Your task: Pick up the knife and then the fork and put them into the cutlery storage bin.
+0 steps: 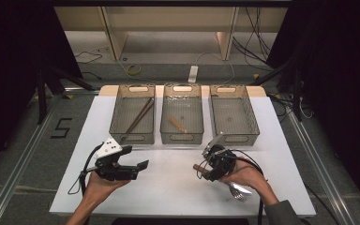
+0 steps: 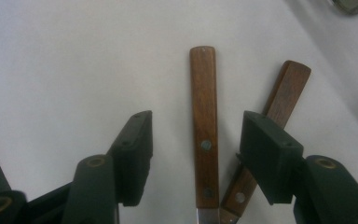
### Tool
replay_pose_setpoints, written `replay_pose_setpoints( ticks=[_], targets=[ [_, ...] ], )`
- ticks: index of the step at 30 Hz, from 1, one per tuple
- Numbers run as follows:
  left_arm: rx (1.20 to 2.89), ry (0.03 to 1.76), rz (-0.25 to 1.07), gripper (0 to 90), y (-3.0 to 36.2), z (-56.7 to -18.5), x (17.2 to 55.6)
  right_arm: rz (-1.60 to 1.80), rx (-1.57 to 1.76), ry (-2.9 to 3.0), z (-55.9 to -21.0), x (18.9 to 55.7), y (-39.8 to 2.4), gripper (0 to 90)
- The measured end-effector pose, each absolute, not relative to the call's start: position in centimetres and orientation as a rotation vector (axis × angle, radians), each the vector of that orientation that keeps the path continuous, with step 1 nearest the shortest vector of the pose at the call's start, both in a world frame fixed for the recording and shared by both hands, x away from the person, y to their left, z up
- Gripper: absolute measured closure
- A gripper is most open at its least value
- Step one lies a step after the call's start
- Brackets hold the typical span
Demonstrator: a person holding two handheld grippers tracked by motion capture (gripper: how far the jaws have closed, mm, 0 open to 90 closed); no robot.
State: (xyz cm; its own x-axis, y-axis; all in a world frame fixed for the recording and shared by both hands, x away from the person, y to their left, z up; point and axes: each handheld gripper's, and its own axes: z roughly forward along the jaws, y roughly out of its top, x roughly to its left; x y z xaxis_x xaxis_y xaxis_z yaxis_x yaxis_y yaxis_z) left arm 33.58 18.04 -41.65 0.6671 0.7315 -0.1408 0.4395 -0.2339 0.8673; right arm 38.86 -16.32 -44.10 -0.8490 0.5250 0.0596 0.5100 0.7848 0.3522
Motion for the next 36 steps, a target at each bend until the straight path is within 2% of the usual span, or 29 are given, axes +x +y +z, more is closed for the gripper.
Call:
replay_pose_setpoints(
  ticks=[36],
  targets=[
    [1.888, 0.907, 0.359, 15.3, 17.9, -41.7, 33.3, 0.361, 0.796, 2.966, -45.6, 38.9, -16.2, 68.1]
  ],
)
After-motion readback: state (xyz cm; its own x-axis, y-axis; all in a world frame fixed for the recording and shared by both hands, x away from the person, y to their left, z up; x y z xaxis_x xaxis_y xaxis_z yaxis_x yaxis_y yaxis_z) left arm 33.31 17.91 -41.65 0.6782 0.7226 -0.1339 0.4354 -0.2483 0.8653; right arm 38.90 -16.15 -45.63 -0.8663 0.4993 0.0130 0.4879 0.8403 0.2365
